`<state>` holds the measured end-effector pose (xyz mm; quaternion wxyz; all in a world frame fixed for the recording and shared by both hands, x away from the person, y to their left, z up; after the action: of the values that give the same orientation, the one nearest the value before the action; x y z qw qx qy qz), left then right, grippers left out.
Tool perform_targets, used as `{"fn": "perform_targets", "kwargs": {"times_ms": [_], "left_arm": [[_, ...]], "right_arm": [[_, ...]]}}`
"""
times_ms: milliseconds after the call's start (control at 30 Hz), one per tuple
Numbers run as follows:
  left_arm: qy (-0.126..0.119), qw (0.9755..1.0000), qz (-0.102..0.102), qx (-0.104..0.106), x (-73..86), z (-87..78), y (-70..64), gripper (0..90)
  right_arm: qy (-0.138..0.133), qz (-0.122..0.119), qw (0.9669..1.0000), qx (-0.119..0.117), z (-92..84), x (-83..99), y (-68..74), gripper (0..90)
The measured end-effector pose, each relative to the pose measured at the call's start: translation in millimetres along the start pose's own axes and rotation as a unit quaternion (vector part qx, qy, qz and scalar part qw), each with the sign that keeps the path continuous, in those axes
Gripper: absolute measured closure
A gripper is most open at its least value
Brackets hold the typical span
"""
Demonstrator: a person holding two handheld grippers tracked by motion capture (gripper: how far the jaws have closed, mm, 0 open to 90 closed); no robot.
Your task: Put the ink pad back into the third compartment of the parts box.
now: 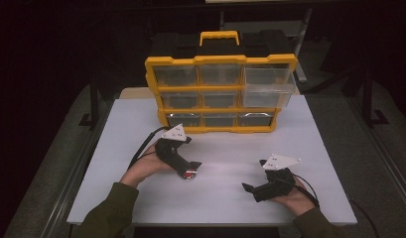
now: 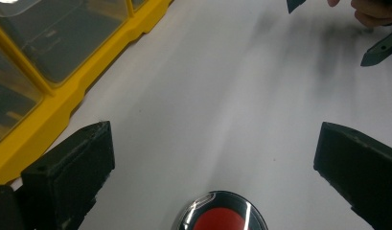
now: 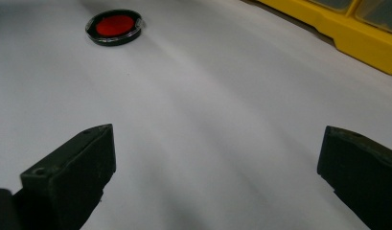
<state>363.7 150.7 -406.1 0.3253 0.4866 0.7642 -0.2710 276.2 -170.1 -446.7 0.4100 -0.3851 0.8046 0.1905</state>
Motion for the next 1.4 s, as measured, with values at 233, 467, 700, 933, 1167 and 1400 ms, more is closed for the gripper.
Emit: {"fn": "perform_targets", "kwargs": {"times_ms": [233,467,700,933,1167,1400], "left_arm": [[0.009,0.9999,0.002,0.005,0.2,2.0,-0.2,0.0],[0.022,0.9997,0.007,0.006,1.5,4.3,-1.3,0.0],[0.033,0.9993,0.012,0.009,2.1,5.6,-2.9,0.0],[0.045,0.9988,0.016,0.010,3.2,6.2,-3.6,0.0],[0.058,0.9980,0.019,0.017,4.9,8.1,-5.0,0.0],[0.076,0.9967,0.025,0.016,6.5,9.9,-5.5,0.0]], "right_arm": [[0.002,-0.001,1.0000,-0.001,0.5,0.2,0.4,0.0],[0.004,-0.004,1.0000,-0.001,0.8,0.3,0.8,0.0],[0.005,-0.005,1.0000,-0.001,1.0,0.4,1.0,0.0],[0.005,-0.005,1.0000,-0.001,0.9,0.4,1.2,0.0],[0.006,-0.006,1.0000,-0.001,0.8,0.5,1.2,0.0],[0.006,-0.006,1.0000,-0.002,0.8,0.5,1.3,0.0]]}}
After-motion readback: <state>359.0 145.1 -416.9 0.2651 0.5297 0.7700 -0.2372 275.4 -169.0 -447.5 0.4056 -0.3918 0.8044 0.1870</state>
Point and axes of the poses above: each handheld gripper's, and its own axes: z roughly forward along the jaws, x roughly out of its underside, y roughly to its left, the point moved 1 cm from there along z, roughly forward along the jaws, and after that the axes turned 4 degrees about -z, right-handed, at the moved point
